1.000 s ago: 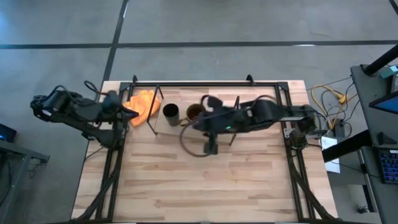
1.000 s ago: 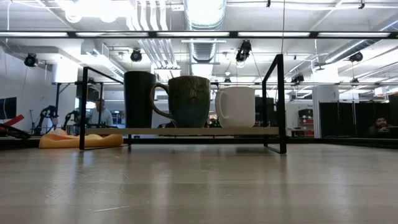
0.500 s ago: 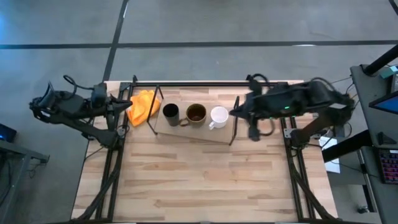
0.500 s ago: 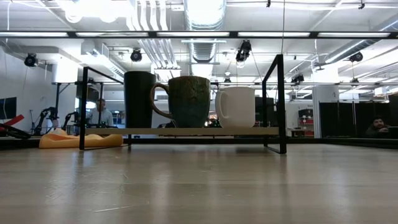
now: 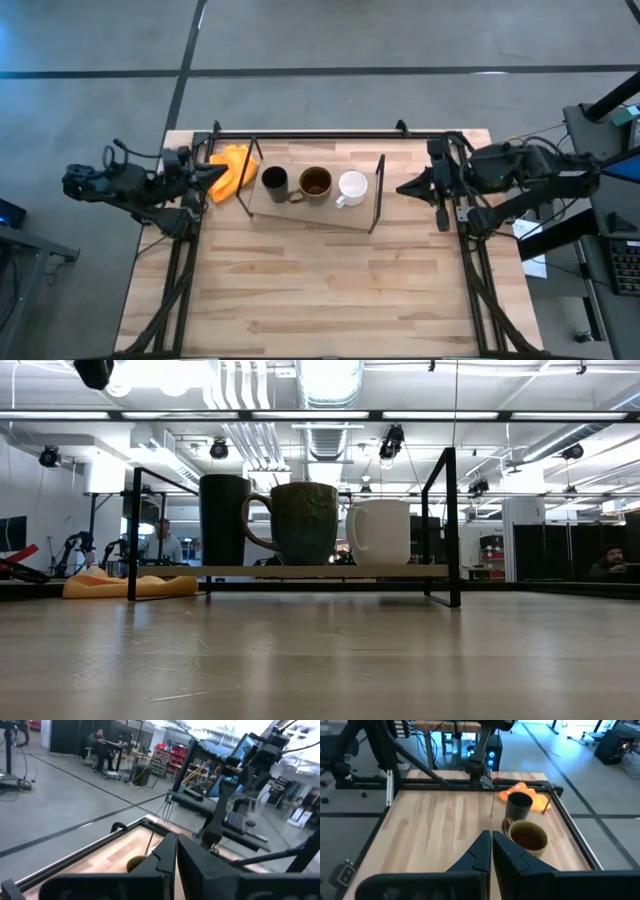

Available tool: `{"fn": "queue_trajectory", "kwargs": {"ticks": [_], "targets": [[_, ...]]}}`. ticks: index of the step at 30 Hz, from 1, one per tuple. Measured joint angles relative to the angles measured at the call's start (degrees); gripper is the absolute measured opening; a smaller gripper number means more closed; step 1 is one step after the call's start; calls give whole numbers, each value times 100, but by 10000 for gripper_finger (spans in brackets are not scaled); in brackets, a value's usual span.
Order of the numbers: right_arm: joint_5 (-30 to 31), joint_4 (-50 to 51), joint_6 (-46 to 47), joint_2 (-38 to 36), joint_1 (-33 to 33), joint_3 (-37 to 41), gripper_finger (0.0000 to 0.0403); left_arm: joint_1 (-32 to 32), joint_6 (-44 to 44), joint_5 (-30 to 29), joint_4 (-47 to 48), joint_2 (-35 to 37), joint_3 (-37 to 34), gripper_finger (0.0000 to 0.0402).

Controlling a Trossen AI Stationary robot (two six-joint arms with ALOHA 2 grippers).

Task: Stack small to large cups/mugs on shelf
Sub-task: Return to Home Position

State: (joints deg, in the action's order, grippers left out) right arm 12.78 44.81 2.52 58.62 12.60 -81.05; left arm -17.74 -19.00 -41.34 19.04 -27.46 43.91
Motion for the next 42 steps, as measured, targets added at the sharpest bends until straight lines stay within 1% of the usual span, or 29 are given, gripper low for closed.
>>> {"fn": "queue_trajectory", "kwargs": {"ticks": [3,8,11,13,19,23,26,30,33,37,39,42], "targets": [[-43,-476,17,-517,-4,820,9,0,246,3,-471,-79,-345,0],[-508,-2219,21,-1334,-2,2278,9,0,289,3,-861,-193,-613,0],[-527,-2894,0,-1708,-11,2941,9,0,309,4,-1151,-152,-683,0],[-525,-3047,2,-1882,-64,3263,9,0,310,4,-1136,-83,-685,0],[-525,-3039,52,-2326,-358,4084,9,0,499,2,-1067,156,-702,0],[-526,-3185,509,-2685,-637,4655,9,0,716,0,-1066,314,-763,0],[-525,-3508,649,-2964,-763,5062,9,0,740,-14,-1062,383,-771,0],[-527,-4078,650,-3267,-839,5467,9,1,743,-15,-1059,433,-773,0],[-527,-4114,682,-3452,-844,5692,9,2,745,-15,-1040,436,-773,0],[-527,-4179,996,-3620,-844,6091,9,2,744,-15,-923,426,-778,0],[-527,-4455,1149,-3702,-844,6372,9,2,740,-15,-924,396,-782,0],[-529,-5159,1305,-3790,-843,6836,9,2,740,-13,-939,393,-782,0]]}}
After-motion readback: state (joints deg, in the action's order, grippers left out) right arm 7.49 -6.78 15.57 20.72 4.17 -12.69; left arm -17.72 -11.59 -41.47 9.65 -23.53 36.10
